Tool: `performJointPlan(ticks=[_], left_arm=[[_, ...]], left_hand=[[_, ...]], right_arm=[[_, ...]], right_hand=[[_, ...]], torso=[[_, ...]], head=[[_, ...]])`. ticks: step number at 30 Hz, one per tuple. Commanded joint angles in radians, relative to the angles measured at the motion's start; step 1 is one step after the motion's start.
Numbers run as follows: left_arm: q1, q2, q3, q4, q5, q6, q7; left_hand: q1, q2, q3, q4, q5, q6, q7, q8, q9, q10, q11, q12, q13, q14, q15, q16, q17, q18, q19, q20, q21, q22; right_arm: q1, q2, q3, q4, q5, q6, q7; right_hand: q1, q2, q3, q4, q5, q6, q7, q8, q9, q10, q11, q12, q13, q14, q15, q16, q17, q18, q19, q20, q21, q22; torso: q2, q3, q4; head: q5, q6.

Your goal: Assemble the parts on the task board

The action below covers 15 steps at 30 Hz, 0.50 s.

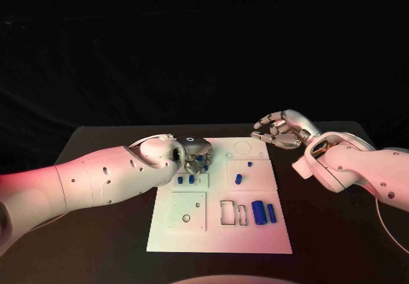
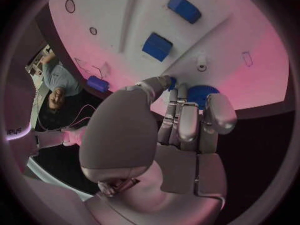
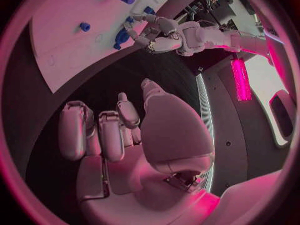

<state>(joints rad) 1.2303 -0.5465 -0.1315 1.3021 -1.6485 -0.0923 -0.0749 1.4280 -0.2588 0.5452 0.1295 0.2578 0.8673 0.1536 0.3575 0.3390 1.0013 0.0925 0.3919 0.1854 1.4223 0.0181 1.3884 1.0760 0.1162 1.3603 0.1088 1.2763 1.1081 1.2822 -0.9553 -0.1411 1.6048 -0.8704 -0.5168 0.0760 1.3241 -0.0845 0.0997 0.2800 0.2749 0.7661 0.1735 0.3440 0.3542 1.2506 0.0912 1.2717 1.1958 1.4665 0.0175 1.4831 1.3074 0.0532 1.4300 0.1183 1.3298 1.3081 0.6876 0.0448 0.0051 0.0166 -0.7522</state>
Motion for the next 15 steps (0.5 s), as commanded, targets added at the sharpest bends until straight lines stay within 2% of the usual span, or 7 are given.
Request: performJointPlan(ticks=[1, 7, 15], left_arm=[[-0.003, 0.005, 0.000, 0.001, 0.007, -0.007, 0.008], [-0.005, 0.007, 0.000, 0.000, 0.010, -0.010, 0.010], [-0.006, 0.007, 0.000, 0.000, 0.011, -0.009, 0.003]], left_hand=[[-0.007, 0.000, 0.005, 0.001, -0.004, 0.008, 0.002, -0.007, -0.002, 0.008, 0.000, -0.007, -0.001, 0.007, -0.003, 0.005, 0.003, -0.020, 0.009, 0.000, 0.005, 0.004], [-0.006, 0.004, 0.011, -0.001, -0.004, 0.018, -0.001, -0.007, -0.002, 0.018, -0.003, -0.009, -0.002, 0.010, -0.006, 0.007, 0.004, -0.021, 0.012, -0.001, 0.010, 0.010], [0.005, 0.021, 0.031, -0.015, -0.006, 0.064, -0.012, 0.003, 0.003, 0.059, -0.015, -0.014, -0.004, 0.018, -0.016, 0.012, 0.009, -0.025, 0.022, -0.009, 0.028, 0.034]], right_arm=[[-0.001, 0.001, 0.000, 0.001, -0.012, 0.003, 0.005], [-0.001, 0.002, 0.000, 0.000, -0.013, 0.004, 0.004], [-0.001, 0.003, 0.000, -0.001, -0.015, 0.005, 0.003]], right_hand=[[0.010, 0.000, 0.005, 0.001, 0.004, -0.006, 0.000, 0.005, -0.001, -0.005, -0.002, -0.005, 0.000, 0.055, -0.004, -0.006, 0.060, 0.009, -0.010, 0.000, -0.003, 0.094], [0.010, 0.000, 0.005, 0.001, 0.004, -0.006, 0.000, 0.005, -0.001, -0.005, -0.002, -0.005, 0.000, 0.055, -0.004, -0.006, 0.060, 0.009, -0.010, 0.000, -0.003, 0.094], [0.010, 0.000, 0.005, 0.001, 0.004, -0.006, 0.000, 0.005, -0.001, -0.005, -0.002, -0.005, 0.000, 0.055, -0.004, -0.006, 0.060, 0.009, -0.010, 0.000, -0.003, 0.094]], torso=[[0.001, -0.0004, -0.0002], [0.000, -0.0002, -0.0003], [0.000, -0.0002, -0.0002]], head=[[-0.003, -0.001], [-0.003, -0.003], [-0.005, -0.003]])
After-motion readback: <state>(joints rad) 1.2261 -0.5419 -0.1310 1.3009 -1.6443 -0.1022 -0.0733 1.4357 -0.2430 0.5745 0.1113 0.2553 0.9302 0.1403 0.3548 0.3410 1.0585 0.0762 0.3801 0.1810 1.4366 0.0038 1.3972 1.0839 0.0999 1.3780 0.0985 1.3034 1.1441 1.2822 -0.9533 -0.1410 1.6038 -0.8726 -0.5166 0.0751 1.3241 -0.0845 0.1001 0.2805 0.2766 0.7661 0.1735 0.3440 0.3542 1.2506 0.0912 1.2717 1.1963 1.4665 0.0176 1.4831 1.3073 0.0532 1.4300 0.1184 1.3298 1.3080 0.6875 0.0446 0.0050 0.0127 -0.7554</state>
